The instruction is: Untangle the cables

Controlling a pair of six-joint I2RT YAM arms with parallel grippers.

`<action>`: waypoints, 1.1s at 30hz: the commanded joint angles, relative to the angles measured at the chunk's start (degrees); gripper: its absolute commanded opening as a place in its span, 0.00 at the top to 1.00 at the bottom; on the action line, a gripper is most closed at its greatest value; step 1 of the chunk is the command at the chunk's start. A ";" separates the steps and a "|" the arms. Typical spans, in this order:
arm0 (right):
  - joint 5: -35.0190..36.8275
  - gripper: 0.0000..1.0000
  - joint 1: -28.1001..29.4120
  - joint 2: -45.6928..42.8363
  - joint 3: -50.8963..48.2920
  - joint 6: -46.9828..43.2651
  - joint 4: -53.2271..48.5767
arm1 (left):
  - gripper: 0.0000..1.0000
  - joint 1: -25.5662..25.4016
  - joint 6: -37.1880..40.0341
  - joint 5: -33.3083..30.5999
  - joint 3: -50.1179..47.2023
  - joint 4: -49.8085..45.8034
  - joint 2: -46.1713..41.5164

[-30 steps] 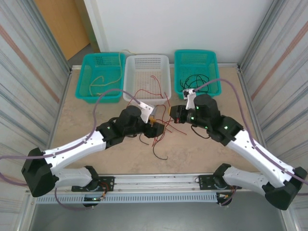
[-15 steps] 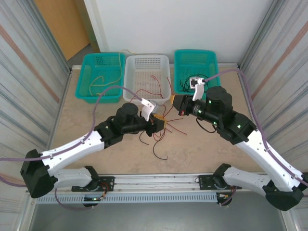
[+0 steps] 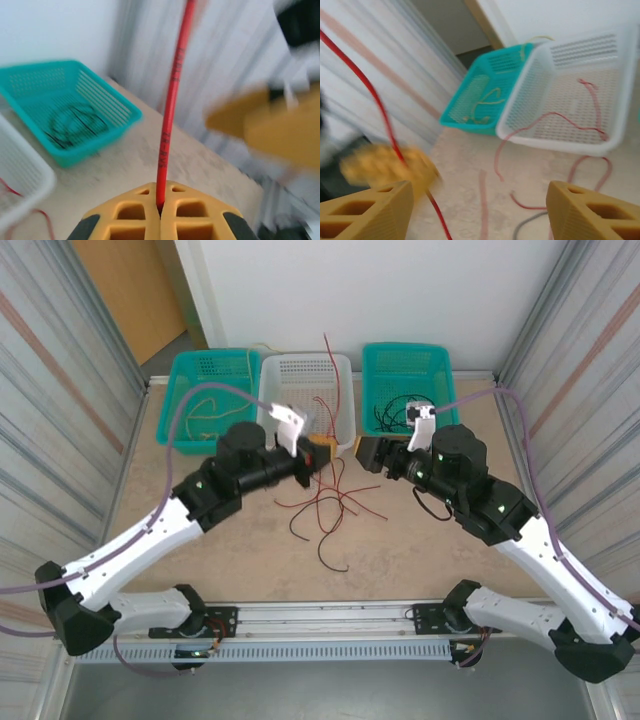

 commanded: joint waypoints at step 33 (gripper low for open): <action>7.53 0.31 -3.77 -11.83 -17.41 9.21 -13.98 | 0.32 23.05 -7.34 2.06 31.84 -0.71 41.09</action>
